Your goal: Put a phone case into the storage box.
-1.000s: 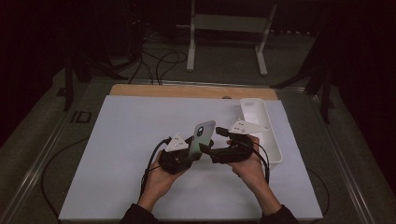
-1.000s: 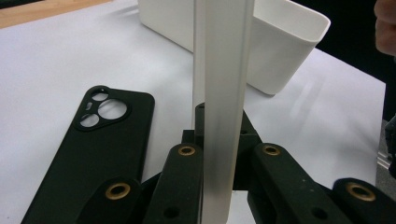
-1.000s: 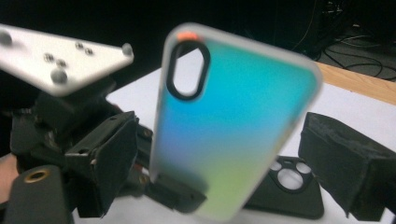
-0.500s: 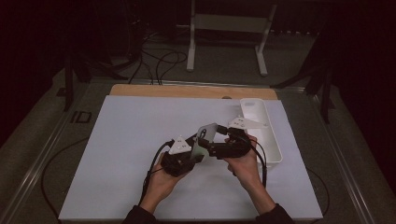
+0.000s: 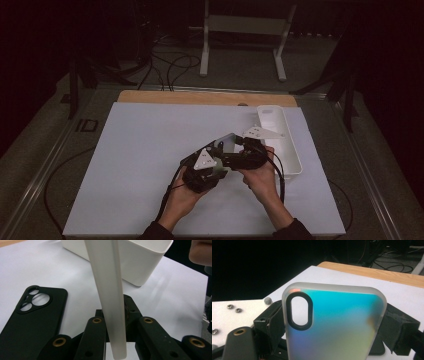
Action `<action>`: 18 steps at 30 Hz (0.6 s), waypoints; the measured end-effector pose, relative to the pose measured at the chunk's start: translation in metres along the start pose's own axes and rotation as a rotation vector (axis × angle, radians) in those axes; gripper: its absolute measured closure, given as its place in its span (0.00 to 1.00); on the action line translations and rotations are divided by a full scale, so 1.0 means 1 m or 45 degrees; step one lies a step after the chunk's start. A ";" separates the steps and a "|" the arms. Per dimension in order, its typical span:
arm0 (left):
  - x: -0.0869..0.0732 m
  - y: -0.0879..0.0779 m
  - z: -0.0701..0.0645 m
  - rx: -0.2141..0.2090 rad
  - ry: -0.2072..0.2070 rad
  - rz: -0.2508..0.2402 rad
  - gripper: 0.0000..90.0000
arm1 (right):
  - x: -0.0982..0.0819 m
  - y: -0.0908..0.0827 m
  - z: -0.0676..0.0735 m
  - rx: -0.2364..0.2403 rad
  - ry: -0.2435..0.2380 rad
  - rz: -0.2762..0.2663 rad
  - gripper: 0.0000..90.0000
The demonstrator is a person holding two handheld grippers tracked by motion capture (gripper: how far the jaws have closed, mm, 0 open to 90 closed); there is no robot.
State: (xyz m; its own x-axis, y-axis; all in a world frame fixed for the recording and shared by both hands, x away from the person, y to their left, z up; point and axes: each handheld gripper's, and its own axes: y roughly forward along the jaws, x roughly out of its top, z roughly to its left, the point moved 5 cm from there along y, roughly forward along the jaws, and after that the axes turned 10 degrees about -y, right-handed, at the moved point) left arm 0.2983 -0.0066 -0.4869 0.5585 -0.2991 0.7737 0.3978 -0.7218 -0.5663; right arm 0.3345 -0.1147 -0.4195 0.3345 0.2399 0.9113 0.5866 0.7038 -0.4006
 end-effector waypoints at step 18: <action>-0.002 -0.024 0.019 0.133 -0.082 -0.111 0.16 | 0.000 -0.002 -0.001 -0.027 -0.017 -0.003 0.19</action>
State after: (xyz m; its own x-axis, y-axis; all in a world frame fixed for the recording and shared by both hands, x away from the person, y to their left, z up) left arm 0.3020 0.0232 -0.4801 0.5625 -0.1954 0.8033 0.5184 -0.6736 -0.5268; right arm 0.3339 -0.1162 -0.4192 0.3236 0.2473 0.9133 0.6026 0.6903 -0.4004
